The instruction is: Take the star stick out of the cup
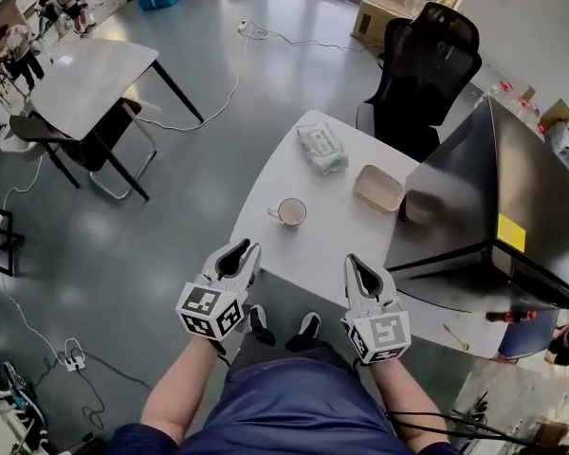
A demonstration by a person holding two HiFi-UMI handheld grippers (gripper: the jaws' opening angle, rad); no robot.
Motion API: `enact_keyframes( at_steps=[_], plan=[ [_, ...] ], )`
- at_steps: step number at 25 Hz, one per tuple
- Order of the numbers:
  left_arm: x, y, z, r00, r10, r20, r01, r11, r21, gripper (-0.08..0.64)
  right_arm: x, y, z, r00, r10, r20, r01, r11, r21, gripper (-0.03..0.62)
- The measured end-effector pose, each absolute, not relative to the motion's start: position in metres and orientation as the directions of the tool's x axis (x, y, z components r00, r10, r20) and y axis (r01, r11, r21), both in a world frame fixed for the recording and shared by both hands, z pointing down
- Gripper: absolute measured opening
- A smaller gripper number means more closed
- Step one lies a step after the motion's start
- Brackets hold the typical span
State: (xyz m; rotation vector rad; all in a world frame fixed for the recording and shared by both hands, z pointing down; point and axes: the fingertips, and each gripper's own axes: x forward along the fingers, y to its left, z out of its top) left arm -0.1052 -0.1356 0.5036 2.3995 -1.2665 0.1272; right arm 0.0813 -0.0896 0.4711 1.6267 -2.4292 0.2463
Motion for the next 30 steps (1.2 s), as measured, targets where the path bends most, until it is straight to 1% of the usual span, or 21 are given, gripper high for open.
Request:
enact_keyframes(
  at_steps=[6, 13, 22, 26, 30],
  plan=[
    [-0.084, -0.165, 0.534, 0.650, -0.682, 0.335, -0.760, -0.581, 0.291, 0.083, 0.098, -0.079, 0.474, -0.231, -0.927, 0.295, -0.971, 0.238, -0.015, 0.008],
    [-0.063, -0.185, 0.581, 0.666, -0.603, 0.439, -0.740, -0.609, 0.286, 0.083, 0.113, -0.069, 0.478, -0.133, -0.940, 0.315, -0.991, 0.133, -0.020, 0.008],
    [-0.041, -0.200, 0.636, 0.629, -0.545, 0.554, -0.754, -0.601, 0.264, 0.083, 0.129, -0.065, 0.482, -0.081, -0.940, 0.331, -0.996, 0.084, -0.005, 0.007],
    [-0.040, -0.206, 0.656, 0.595, -0.535, 0.600, -0.787, -0.539, 0.300, 0.083, 0.139, -0.062, 0.487, -0.057, -0.942, 0.332, -0.998, 0.056, -0.013, 0.007],
    [-0.034, -0.210, 0.664, 0.595, -0.522, 0.611, -0.791, -0.513, 0.332, 0.083, 0.145, -0.062, 0.492, -0.046, -0.938, 0.343, -0.999, 0.043, -0.016, 0.007]
  ],
)
